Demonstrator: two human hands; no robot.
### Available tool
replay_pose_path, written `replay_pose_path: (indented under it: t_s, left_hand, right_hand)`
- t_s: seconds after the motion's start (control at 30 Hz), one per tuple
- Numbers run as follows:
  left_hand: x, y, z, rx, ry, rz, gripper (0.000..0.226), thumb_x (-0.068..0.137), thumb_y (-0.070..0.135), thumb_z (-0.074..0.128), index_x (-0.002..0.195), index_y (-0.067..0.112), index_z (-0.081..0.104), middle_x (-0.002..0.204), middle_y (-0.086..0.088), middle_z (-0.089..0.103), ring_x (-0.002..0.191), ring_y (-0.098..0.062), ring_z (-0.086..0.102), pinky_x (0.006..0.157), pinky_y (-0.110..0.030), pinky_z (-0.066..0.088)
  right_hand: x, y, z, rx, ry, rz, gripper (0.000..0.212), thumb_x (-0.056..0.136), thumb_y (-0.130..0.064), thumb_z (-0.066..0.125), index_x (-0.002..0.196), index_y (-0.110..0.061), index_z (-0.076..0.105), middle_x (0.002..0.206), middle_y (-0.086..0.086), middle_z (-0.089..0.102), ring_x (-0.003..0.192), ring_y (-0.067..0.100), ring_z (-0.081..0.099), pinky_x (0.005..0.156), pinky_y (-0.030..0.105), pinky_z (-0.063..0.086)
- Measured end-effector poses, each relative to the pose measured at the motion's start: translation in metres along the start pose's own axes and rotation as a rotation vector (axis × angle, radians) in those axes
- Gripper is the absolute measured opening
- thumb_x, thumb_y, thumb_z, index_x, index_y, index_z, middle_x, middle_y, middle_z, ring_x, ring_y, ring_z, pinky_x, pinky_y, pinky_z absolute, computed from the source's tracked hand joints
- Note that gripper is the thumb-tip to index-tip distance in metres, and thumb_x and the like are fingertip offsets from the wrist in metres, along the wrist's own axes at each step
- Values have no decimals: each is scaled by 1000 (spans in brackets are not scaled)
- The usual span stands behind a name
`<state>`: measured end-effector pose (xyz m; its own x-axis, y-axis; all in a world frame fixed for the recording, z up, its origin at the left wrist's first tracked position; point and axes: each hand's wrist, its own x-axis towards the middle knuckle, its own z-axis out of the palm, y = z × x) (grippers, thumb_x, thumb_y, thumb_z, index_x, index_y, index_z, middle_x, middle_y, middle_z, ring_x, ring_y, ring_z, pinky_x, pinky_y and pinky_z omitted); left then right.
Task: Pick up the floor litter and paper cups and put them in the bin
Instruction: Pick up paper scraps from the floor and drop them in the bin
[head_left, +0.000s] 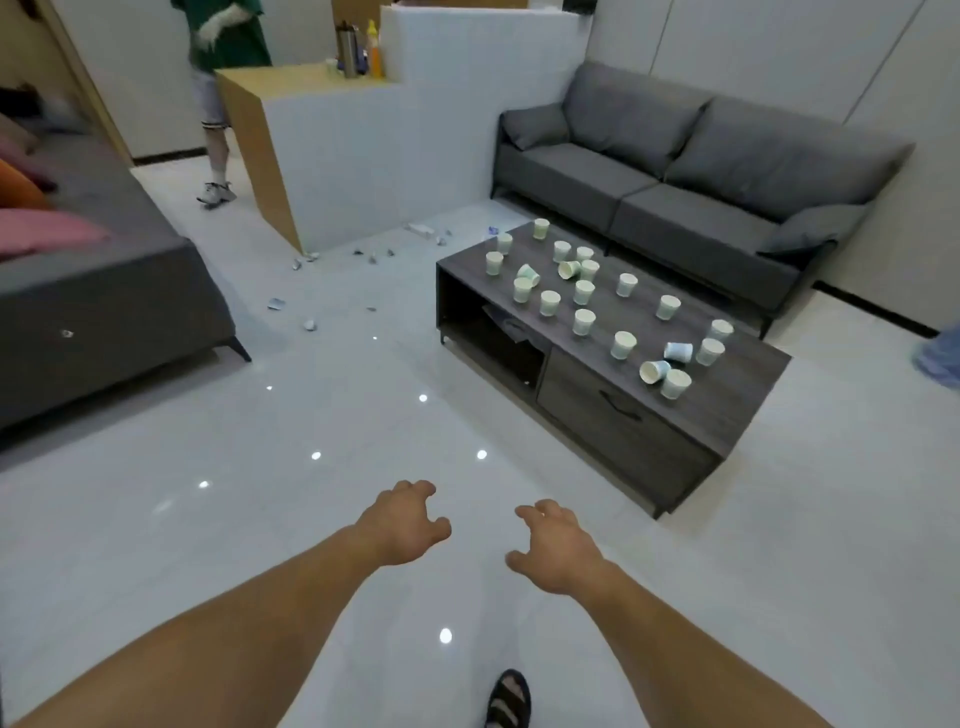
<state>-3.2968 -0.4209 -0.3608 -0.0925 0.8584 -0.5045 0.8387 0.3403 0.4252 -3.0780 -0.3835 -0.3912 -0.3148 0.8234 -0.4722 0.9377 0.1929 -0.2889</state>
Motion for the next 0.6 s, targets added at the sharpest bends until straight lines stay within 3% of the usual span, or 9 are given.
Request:
replay_pose_path:
  t_s: [0.2,0.6]
  left_hand:
    - [78,10,-74,-56,115,-116,66,89,45,51,147,23,29,149,-3,32,131,-24,39,104,-36,39]
    - [260,-43,-178,-172,115,-223,68,89,48,52,148,22,29,149,-2,32,132,-23,39,106,-37,38]
  right_hand:
    - [115,-19,-80,-75,16,-157,72,90,-45,56,152,-27,25,157,2,20,141,24,23,110,39,33]
    - [339,-115,-167,-178,-24,-302,71,91,-45,55,152,-27,23,157,2,19,141,24,23,112,40,32]
